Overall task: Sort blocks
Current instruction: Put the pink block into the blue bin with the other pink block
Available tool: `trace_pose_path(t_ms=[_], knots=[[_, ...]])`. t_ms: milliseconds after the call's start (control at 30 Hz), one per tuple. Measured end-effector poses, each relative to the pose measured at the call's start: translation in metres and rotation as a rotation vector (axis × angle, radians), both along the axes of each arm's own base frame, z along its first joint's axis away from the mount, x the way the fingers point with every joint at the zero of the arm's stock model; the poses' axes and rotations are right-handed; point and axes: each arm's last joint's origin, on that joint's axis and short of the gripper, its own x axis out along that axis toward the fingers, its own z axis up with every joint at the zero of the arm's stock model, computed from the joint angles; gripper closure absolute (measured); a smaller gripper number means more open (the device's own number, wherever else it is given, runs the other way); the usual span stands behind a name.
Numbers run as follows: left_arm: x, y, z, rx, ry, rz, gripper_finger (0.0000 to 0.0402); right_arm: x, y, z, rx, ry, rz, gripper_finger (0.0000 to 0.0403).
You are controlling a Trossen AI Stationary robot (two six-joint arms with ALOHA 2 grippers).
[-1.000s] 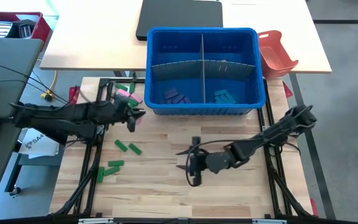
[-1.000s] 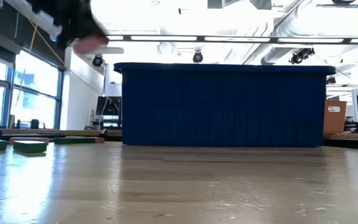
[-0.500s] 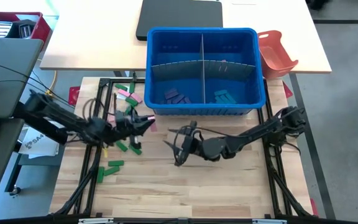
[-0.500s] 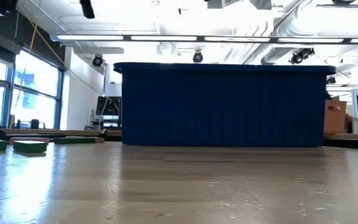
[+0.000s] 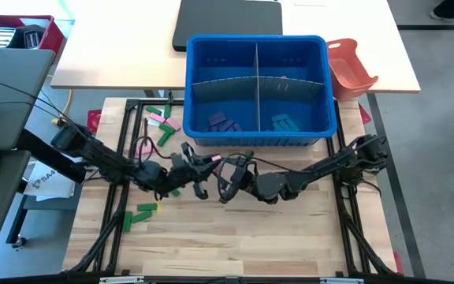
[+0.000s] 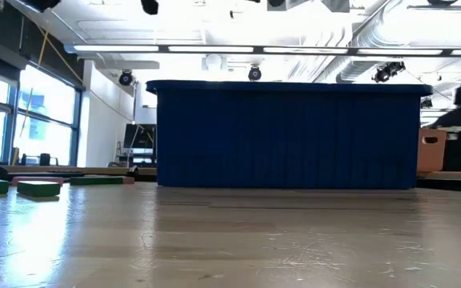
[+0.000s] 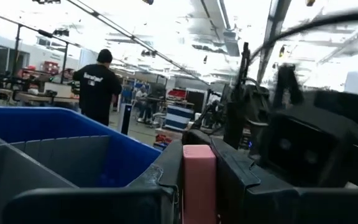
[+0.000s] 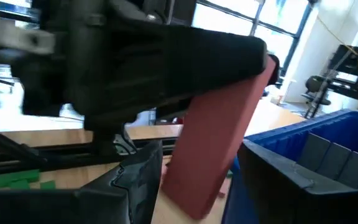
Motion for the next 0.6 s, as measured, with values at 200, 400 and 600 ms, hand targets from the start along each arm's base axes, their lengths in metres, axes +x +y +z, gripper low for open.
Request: trace_pose_path(t_ms=[200,400,600], knots=[[0.006,-0.005,-0.001,0.010,0.014,0.004,0.0351,-0.001,0.002,-0.002,0.001,0.018,-0.004,0.0231],[0.004,-0.006,-0.001,0.063,0.069,0.046,0.0309,-0.009,0.008,-0.002,-0.029,0.083,-0.086,0.0300],[-0.018,-0.009,0.014,0.111,0.214,0.238,0.0228,-0.045,-0.002,0.041,0.000,0.121,-0.121,0.0300]])
